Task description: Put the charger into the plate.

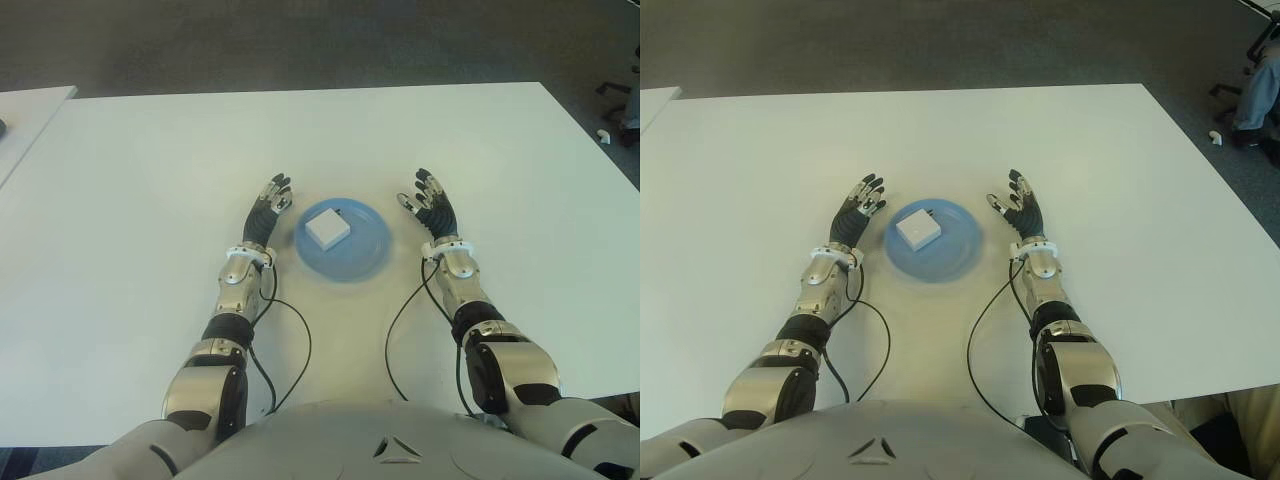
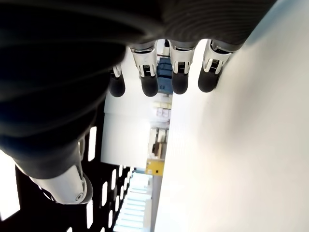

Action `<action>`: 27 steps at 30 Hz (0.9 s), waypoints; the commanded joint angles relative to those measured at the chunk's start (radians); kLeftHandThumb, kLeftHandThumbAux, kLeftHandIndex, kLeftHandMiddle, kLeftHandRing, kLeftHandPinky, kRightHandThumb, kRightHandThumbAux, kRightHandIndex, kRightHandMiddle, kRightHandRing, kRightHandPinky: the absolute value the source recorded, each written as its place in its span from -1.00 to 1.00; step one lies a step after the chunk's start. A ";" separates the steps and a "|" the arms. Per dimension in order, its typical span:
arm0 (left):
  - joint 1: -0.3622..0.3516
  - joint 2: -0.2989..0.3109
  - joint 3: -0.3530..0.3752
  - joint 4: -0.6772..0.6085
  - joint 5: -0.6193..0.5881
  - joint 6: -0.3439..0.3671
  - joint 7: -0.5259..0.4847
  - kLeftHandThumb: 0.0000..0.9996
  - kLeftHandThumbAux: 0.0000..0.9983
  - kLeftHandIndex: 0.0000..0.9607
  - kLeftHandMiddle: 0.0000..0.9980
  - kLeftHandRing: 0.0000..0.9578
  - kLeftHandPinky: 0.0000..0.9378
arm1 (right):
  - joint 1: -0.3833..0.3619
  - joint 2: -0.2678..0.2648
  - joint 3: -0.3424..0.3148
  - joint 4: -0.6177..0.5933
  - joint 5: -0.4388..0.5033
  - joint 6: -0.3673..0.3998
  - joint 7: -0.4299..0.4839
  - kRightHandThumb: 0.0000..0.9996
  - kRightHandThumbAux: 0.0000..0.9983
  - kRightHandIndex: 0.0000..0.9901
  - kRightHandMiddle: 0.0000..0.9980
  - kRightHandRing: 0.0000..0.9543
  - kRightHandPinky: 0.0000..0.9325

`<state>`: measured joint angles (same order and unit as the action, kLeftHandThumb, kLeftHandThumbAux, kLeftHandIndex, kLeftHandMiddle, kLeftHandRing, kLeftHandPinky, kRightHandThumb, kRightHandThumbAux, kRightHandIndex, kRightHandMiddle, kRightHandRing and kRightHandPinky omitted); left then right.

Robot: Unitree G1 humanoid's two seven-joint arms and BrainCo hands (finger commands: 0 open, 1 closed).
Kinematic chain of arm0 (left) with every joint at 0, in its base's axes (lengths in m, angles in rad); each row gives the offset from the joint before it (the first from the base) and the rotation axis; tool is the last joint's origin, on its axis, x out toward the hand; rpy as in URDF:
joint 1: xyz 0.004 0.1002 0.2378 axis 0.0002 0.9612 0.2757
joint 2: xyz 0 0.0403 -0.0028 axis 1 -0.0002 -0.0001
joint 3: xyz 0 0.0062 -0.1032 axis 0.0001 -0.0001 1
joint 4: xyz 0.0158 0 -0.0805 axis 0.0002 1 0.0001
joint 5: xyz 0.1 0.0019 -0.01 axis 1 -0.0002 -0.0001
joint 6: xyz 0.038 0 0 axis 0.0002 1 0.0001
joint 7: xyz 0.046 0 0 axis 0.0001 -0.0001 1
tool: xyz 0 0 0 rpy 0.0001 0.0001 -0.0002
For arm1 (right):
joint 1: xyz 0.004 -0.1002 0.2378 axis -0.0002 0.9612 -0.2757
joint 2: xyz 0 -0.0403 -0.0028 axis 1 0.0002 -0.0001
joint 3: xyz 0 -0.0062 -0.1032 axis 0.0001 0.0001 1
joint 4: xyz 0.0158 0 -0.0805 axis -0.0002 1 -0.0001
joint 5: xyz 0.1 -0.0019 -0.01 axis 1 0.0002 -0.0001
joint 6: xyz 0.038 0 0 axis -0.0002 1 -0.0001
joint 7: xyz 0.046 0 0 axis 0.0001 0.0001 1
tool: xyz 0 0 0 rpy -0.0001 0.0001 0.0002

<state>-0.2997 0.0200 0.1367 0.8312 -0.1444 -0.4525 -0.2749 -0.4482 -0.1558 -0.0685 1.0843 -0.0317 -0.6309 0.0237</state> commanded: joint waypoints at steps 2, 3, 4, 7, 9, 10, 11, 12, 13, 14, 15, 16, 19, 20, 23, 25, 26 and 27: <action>0.020 0.008 -0.008 0.015 0.011 0.017 -0.001 -1.00 -0.05 -0.90 -0.82 -0.98 -1.00 | 0.031 0.019 0.016 0.029 -0.019 0.004 -0.002 -0.70 0.39 -1.00 -1.00 -1.00 -1.00; 0.020 0.007 -0.008 0.015 0.012 0.016 0.000 -1.00 -0.06 -0.90 -0.82 -0.98 -1.00 | 0.031 0.019 0.017 0.031 -0.020 0.002 -0.002 -0.70 0.37 -1.00 -1.00 -1.00 -1.00; 0.020 0.006 -0.009 0.015 0.013 0.016 0.001 -1.00 -0.06 -0.90 -0.82 -0.98 -1.00 | 0.033 0.016 0.021 0.032 -0.023 -0.001 0.000 -0.69 0.37 -1.00 -1.00 -1.00 -1.00; 0.019 0.003 -0.008 0.016 0.014 0.014 0.004 -1.00 -0.06 -0.90 -0.82 -0.97 -1.00 | 0.036 0.011 0.031 0.034 -0.032 -0.010 0.005 -0.69 0.34 -1.00 -1.00 -1.00 -1.00; 0.019 0.002 -0.008 0.017 0.014 0.014 0.005 -1.00 -0.06 -0.89 -0.82 -0.97 -1.00 | 0.038 0.009 0.035 0.035 -0.036 -0.016 0.006 -0.69 0.32 -1.00 -1.00 -1.00 -1.00; 0.019 0.001 -0.008 0.018 0.014 0.013 0.006 -1.00 -0.06 -0.89 -0.81 -0.97 -1.00 | 0.039 0.007 0.037 0.036 -0.038 -0.021 0.007 -0.68 0.32 -1.00 -1.00 -1.00 -1.00; 0.019 0.000 -0.009 0.018 0.014 0.013 0.006 -1.00 -0.06 -0.89 -0.81 -0.97 -1.00 | 0.040 0.006 0.039 0.037 -0.039 -0.024 0.008 -0.68 0.31 -1.00 -1.00 -1.00 -1.00; 0.019 0.000 -0.008 0.019 0.014 0.013 0.005 -1.00 -0.06 -0.89 -0.81 -0.97 -1.00 | 0.041 0.005 0.041 0.037 -0.041 -0.027 0.009 -0.68 0.31 -1.00 -1.00 -1.00 -1.00; 0.019 0.000 -0.009 0.019 0.014 0.013 0.005 -1.00 -0.06 -0.89 -0.81 -0.97 -1.00 | 0.041 0.004 0.042 0.038 -0.041 -0.029 0.010 -0.68 0.30 -1.00 -1.00 -1.00 -1.00; 0.018 -0.001 -0.009 0.020 0.013 0.014 0.005 -1.00 -0.06 -0.89 -0.81 -0.97 -1.00 | 0.042 0.004 0.044 0.039 -0.042 -0.033 0.012 -0.68 0.30 -1.00 -1.00 -1.00 -0.99; 0.018 -0.001 -0.009 0.021 0.013 0.014 0.005 -1.00 -0.06 -0.89 -0.81 -0.97 -1.00 | 0.042 0.003 0.046 0.040 -0.043 -0.036 0.014 -0.68 0.29 -1.00 -1.00 -1.00 -0.99; 0.017 -0.002 -0.009 0.022 0.013 0.015 0.005 -1.00 -0.06 -0.89 -0.82 -0.97 -1.00 | 0.043 0.002 0.048 0.040 -0.044 -0.039 0.017 -0.68 0.28 -1.00 -1.00 -1.00 -0.99; 0.015 -0.003 -0.008 0.027 0.012 0.015 0.005 -1.00 -0.07 -0.89 -0.82 -0.97 -1.00 | 0.044 0.000 0.053 0.042 -0.049 -0.046 0.022 -0.67 0.26 -1.00 -1.00 -1.00 -0.99; 0.013 -0.003 -0.007 0.031 0.012 0.015 0.007 -1.00 -0.07 -0.89 -0.82 -0.97 -1.00 | 0.044 -0.002 0.056 0.043 -0.052 -0.048 0.023 -0.67 0.26 -1.00 -1.00 -1.00 -0.99; 0.008 -0.005 -0.005 0.038 0.011 0.017 0.010 -1.00 -0.07 -0.90 -0.82 -0.96 -1.00 | 0.045 -0.006 0.062 0.047 -0.058 -0.052 0.024 -0.65 0.25 -1.00 -1.00 -1.00 -1.00; 0.006 -0.006 -0.003 0.041 0.010 0.017 0.010 -1.00 -0.07 -0.90 -0.81 -0.96 -1.00 | 0.046 -0.007 0.064 0.050 -0.062 -0.054 0.023 -0.65 0.24 -1.00 -1.00 -1.00 -1.00; 0.006 -0.007 -0.003 0.043 0.009 0.016 0.011 -1.00 -0.07 -0.90 -0.81 -0.96 -1.00 | 0.046 -0.007 0.066 0.052 -0.064 -0.055 0.023 -0.64 0.24 -1.00 -1.00 -1.00 -1.00; 0.005 -0.008 -0.002 0.044 0.009 0.015 0.011 -1.00 -0.07 -0.90 -0.81 -0.96 -1.00 | 0.046 -0.008 0.066 0.054 -0.065 -0.055 0.023 -0.64 0.24 -1.00 -1.00 -1.00 -1.00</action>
<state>-0.3034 0.0194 0.1365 0.8455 -0.1383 -0.4580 -0.2748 -0.4371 -0.1718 -0.0164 1.1063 -0.0779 -0.7015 0.0343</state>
